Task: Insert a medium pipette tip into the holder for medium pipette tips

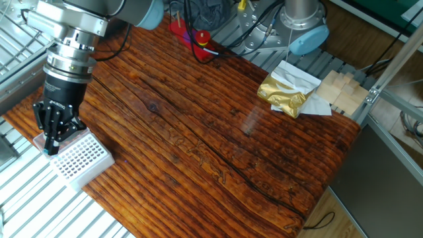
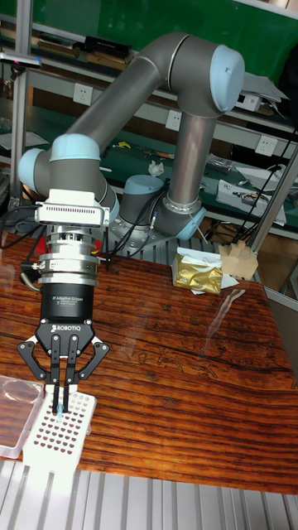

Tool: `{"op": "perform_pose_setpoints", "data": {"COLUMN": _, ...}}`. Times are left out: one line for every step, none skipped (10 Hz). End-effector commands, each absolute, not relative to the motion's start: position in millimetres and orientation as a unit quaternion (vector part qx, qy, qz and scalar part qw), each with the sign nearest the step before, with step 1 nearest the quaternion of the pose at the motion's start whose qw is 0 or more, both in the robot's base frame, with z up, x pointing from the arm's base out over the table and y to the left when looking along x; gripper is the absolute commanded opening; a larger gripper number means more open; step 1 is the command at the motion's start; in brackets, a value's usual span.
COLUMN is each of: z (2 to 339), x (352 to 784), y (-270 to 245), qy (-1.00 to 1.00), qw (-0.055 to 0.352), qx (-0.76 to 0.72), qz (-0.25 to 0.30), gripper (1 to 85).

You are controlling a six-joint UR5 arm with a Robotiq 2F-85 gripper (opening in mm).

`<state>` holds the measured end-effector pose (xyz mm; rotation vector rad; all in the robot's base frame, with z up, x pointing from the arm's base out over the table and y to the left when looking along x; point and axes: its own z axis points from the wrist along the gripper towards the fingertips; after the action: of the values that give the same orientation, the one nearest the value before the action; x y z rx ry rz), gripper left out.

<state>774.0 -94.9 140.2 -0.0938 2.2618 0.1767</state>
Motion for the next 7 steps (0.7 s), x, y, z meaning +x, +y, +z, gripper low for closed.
{"op": "perform_pose_setpoints", "data": {"z": 136.0, "x": 771.3, "y": -94.5, "qy": 0.903, "qw": 0.422, "qx": -0.025, "qz": 0.075, "gripper": 1.0}}
{"op": "perform_pose_setpoints", "data": {"z": 134.0, "x": 771.2, "y": -94.7, "qy": 0.903, "qw": 0.423, "qx": -0.025, "qz": 0.075, "gripper": 1.0}}
{"op": "perform_pose_setpoints", "data": {"z": 131.6, "x": 769.4, "y": -94.7, "qy": 0.903, "qw": 0.422, "qx": -0.023, "qz": 0.077, "gripper": 1.0}}
{"op": "perform_pose_setpoints", "data": {"z": 127.8, "x": 765.1, "y": -96.7, "qy": 0.906, "qw": 0.416, "qx": -0.019, "qz": 0.076, "gripper": 1.0}}
{"op": "perform_pose_setpoints", "data": {"z": 126.7, "x": 763.3, "y": -98.7, "qy": 0.904, "qw": 0.419, "qx": -0.023, "qz": 0.075, "gripper": 1.0}}
{"op": "perform_pose_setpoints", "data": {"z": 125.3, "x": 762.1, "y": -101.0, "qy": 0.904, "qw": 0.420, "qx": -0.026, "qz": 0.074, "gripper": 1.0}}
{"op": "perform_pose_setpoints", "data": {"z": 124.2, "x": 761.8, "y": -101.5, "qy": 0.904, "qw": 0.420, "qx": -0.026, "qz": 0.074, "gripper": 1.0}}
